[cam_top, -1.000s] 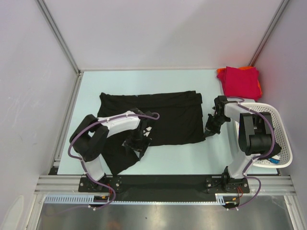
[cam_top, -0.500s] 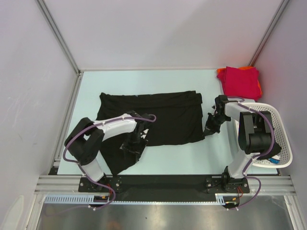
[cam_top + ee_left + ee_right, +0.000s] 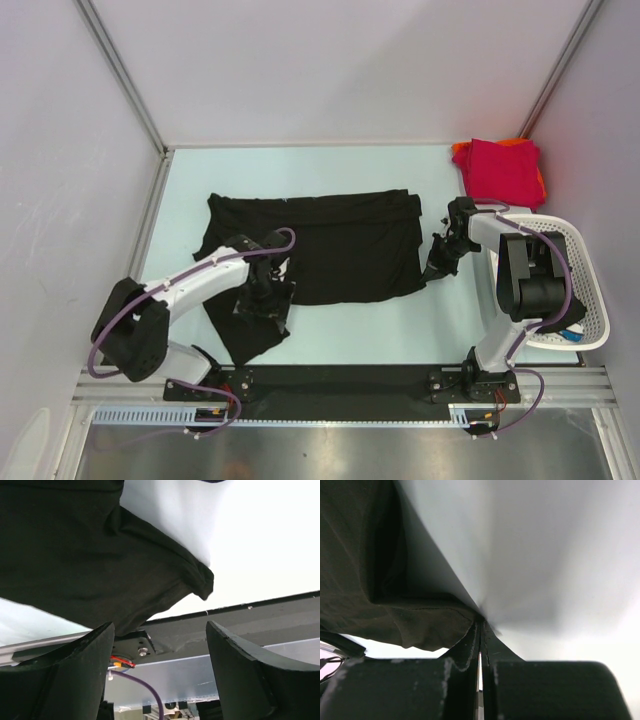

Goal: Fold and stack the t-shirts
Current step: Grap the side of the flattened tshirt closest away from the robot with both arms

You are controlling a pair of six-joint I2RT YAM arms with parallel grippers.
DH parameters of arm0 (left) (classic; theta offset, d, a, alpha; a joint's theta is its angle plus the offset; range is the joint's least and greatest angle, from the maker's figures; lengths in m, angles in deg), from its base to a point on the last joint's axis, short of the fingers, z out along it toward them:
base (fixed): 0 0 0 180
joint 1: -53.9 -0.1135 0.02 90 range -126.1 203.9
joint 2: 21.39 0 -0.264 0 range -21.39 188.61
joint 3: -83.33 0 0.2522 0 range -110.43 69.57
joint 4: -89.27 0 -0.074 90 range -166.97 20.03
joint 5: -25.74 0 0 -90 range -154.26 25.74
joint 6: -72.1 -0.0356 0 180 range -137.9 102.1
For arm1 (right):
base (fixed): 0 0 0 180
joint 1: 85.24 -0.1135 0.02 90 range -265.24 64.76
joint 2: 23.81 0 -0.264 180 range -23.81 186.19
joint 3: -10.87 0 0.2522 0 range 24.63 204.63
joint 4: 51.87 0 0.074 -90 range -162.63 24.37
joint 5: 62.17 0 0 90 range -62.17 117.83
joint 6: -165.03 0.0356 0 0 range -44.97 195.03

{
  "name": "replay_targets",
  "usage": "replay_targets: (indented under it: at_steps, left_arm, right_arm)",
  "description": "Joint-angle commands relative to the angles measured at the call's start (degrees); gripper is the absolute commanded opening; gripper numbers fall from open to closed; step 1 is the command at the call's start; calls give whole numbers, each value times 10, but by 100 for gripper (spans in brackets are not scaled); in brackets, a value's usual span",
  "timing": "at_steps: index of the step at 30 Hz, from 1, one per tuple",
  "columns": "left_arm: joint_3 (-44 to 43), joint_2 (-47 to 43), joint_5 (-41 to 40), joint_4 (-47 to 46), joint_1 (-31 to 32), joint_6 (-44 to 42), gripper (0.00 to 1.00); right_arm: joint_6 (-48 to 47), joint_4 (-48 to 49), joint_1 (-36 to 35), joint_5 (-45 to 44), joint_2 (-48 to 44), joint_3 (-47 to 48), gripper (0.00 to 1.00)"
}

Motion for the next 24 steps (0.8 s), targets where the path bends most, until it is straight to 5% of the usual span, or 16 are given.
replay_targets:
  at_steps: [1,17,24]
  left_arm:
    - [46,-2,31,-36,1,30,79]
    - [-85,158,-24,-21,79,7,74]
    - [-76,183,-25,2,80,10,33]
  right_arm:
    - [-9,13,2,8,6,22,0]
    - [-11,14,2,12,3,19,0]
    - [-11,16,10,15,8,22,0]
